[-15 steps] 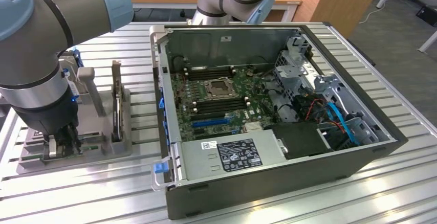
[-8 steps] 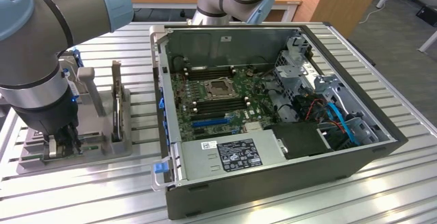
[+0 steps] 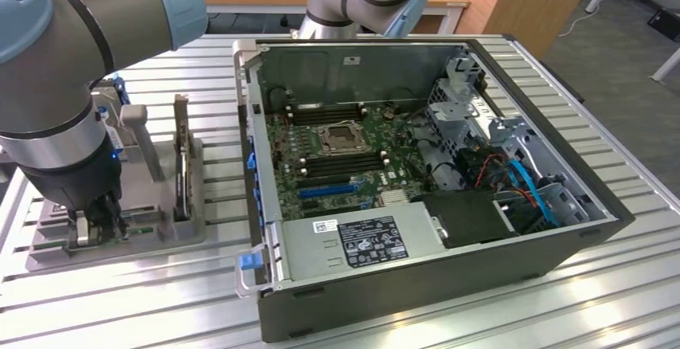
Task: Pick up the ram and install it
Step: 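Pick up the ram and move it above insertion slot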
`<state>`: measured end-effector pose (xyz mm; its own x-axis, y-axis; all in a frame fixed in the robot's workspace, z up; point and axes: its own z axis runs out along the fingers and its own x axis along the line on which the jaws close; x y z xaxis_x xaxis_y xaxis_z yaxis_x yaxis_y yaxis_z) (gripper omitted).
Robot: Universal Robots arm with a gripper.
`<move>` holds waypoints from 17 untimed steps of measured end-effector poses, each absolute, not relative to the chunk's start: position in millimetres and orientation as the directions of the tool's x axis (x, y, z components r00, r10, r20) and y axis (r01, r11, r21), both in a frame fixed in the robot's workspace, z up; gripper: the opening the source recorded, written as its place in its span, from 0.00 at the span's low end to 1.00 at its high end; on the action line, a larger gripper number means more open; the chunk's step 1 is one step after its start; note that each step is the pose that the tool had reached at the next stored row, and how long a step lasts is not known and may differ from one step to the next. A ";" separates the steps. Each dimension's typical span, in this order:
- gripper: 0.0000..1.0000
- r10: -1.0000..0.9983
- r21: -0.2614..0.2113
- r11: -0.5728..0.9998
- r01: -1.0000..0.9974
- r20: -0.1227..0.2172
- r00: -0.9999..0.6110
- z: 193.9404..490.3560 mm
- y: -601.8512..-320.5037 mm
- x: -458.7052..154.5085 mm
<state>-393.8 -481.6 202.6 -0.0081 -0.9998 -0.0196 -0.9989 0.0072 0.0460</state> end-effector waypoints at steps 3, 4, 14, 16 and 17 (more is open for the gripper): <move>0.12 -1.000 0.046 0.007 -0.999 -0.020 -0.008 202.6 -481.5 -393.8; 0.12 -1.000 0.046 0.007 -0.999 -0.020 -0.008 202.6 -481.5 -393.8; 0.12 -1.000 0.046 0.007 -0.999 -0.020 -0.008 202.6 -481.5 -393.8; 0.12 -1.000 0.046 0.007 -0.999 -0.019 -0.008 203.7 -481.5 -393.7; 0.12 -1.000 0.046 0.007 -0.999 -0.019 -0.008 204.8 -481.6 -393.8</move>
